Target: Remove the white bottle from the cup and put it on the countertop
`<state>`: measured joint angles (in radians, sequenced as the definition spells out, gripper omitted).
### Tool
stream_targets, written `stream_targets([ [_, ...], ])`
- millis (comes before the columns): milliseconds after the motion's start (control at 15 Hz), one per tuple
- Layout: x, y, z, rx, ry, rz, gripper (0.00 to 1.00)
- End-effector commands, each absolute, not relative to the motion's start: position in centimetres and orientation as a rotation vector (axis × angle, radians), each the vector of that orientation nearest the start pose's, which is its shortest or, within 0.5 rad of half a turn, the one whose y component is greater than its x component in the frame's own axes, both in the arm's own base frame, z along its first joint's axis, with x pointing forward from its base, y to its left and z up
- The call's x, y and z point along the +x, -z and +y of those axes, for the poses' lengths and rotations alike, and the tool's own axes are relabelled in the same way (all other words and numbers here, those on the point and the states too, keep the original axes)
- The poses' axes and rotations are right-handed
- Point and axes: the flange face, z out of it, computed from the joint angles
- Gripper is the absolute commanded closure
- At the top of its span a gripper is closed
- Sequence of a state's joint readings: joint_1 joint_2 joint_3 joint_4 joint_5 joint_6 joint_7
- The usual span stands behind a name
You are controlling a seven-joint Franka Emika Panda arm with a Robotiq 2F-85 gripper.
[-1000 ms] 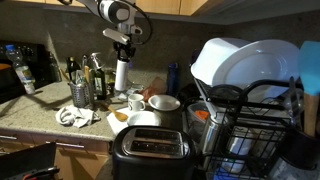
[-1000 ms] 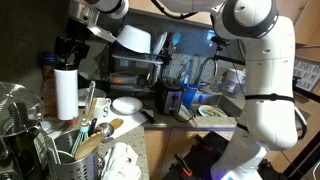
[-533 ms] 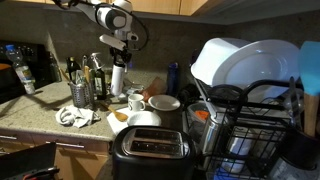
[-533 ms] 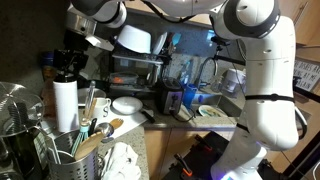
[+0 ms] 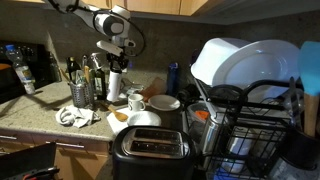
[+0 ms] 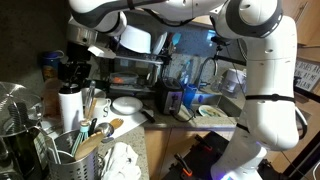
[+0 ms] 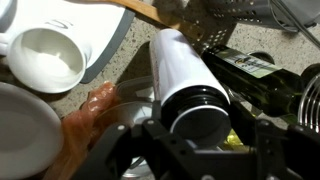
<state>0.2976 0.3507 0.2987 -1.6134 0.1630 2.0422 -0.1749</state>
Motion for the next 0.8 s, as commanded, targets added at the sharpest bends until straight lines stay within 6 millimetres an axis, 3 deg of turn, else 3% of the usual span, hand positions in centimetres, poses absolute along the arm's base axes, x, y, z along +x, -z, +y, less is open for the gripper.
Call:
stream_targets([
  [0, 54.6, -44.4, 35.6, -2.730, 0.085, -0.991, 0.56],
  [733, 53.0, -42.5, 35.3, -2.782, 0.185, -1.011, 0.56],
])
